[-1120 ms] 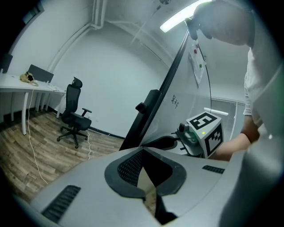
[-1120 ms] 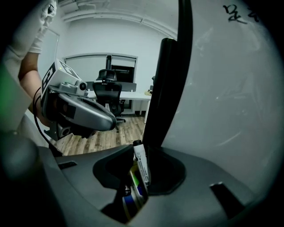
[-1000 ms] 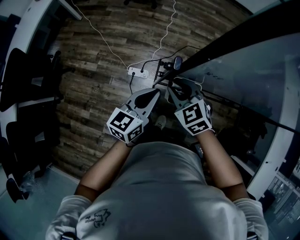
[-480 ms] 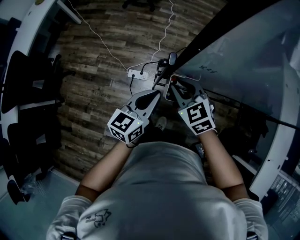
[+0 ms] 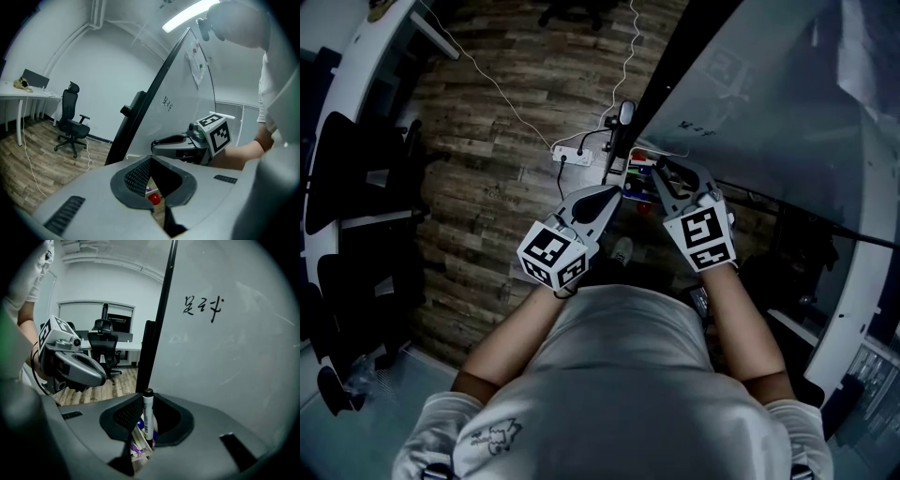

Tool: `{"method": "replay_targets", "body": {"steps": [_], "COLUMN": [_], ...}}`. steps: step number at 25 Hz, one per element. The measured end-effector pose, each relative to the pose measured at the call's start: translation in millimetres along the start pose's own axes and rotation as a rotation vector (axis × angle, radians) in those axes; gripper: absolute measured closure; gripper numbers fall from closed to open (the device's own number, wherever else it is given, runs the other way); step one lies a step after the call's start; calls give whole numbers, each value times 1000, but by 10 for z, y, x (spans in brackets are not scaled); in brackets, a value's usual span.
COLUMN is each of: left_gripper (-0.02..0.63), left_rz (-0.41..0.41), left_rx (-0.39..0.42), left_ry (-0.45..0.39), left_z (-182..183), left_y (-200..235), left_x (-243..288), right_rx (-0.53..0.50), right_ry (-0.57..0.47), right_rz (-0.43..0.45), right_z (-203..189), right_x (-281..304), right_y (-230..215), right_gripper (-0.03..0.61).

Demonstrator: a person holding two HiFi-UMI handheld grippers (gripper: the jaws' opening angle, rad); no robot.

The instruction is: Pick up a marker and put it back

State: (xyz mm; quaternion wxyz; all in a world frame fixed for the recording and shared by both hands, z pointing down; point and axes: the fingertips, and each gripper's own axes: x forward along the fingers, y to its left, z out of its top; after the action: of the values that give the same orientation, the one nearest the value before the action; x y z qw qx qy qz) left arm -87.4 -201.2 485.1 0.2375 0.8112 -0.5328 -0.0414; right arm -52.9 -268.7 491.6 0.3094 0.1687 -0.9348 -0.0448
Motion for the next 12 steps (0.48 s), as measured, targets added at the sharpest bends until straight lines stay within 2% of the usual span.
{"method": "replay_targets", "body": {"steps": [12], "left_gripper": [609], "left_rz": [-17], "left_rx": [50], "left_ry": [-7], "left_z": [125], "left_y": [-165], "left_x": [61], "right_rx": [21], "right_ry": [-67], "right_rz": [-44], "right_z": [99], "right_x": [-236], "right_y": [-118], "right_gripper": [505]}}
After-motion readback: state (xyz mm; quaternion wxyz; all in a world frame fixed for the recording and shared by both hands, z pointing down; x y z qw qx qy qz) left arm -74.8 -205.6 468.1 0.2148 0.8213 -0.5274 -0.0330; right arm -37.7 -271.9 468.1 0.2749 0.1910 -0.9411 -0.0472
